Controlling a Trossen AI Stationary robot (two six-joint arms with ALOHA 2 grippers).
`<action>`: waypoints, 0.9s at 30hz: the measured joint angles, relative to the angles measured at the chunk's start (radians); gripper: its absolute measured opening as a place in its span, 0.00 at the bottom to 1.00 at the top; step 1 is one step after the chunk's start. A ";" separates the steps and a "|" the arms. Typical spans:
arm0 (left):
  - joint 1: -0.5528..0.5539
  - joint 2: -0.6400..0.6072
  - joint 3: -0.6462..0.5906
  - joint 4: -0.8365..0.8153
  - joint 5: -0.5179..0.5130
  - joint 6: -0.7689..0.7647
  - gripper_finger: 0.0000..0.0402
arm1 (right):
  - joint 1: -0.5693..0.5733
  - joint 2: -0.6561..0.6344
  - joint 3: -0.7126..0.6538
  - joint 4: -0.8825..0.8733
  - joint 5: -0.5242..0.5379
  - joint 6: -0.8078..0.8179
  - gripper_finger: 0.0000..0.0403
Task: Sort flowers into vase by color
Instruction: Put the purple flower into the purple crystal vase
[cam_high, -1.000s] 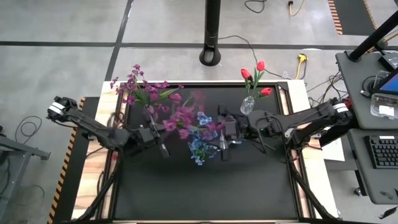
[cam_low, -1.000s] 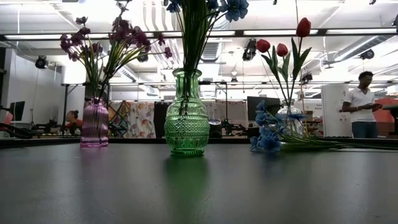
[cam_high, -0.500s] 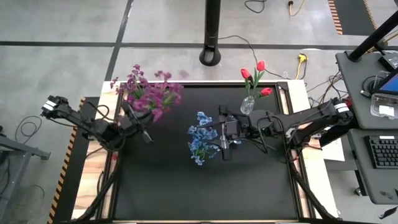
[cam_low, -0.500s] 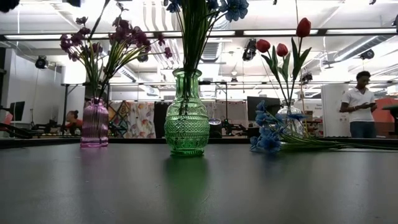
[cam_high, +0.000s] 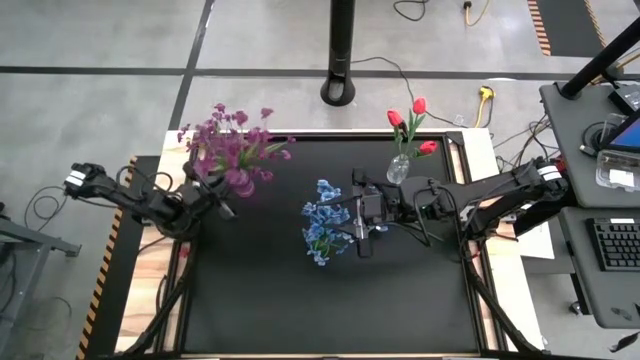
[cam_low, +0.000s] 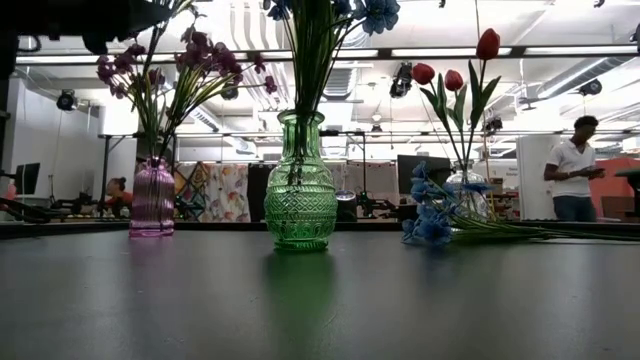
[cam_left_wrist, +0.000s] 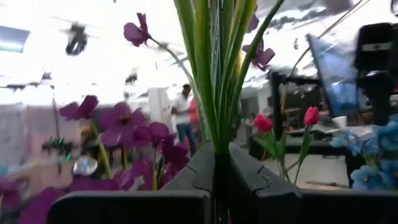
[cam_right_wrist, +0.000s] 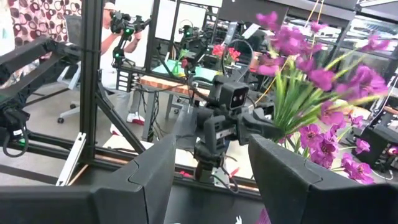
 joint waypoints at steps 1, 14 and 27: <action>0.016 0.000 -0.016 0.022 0.046 0.005 0.00 | 0.000 0.000 0.000 0.000 0.000 -0.002 0.48; 0.313 0.018 -0.104 0.124 0.281 0.004 0.00 | 0.000 0.001 -0.009 -0.002 0.000 -0.026 0.48; 0.633 0.101 -0.128 0.168 0.500 -0.169 0.00 | 0.000 0.002 -0.011 -0.007 0.000 -0.035 0.48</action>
